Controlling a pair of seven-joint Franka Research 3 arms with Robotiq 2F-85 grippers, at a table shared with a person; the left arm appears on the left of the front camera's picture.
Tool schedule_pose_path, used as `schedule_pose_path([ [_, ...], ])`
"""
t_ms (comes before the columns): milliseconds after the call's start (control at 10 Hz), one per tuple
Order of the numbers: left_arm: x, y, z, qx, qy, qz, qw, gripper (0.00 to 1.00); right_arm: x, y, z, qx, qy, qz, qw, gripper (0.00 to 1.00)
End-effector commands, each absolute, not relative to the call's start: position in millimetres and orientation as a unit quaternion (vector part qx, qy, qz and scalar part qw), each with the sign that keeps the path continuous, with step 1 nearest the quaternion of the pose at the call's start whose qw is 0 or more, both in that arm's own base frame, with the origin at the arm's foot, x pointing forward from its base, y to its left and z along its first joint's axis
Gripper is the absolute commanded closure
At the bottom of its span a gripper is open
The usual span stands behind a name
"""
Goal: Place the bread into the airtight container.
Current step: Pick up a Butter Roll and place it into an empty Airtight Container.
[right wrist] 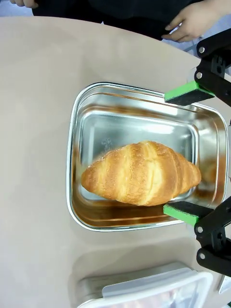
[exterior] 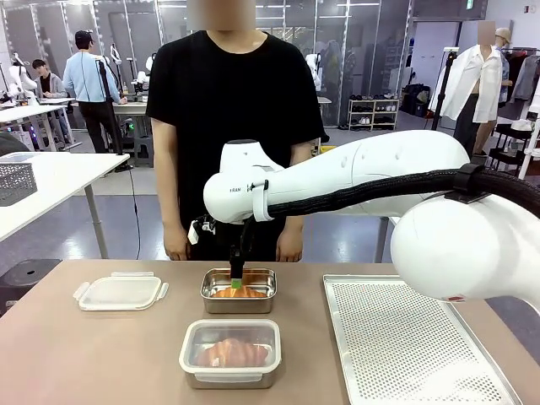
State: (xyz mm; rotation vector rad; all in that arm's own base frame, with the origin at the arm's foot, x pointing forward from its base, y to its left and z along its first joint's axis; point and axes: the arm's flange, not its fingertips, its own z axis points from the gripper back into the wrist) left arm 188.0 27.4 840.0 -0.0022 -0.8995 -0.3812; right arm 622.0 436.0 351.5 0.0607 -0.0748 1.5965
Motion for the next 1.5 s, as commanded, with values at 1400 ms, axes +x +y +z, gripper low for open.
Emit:
schedule_pose_path([
  [1400,188,28,841,-0.001,-0.432,-0.183,0.883,0.00,519,195,598,0.009,-0.103,0.453,0.886,0.00],
])
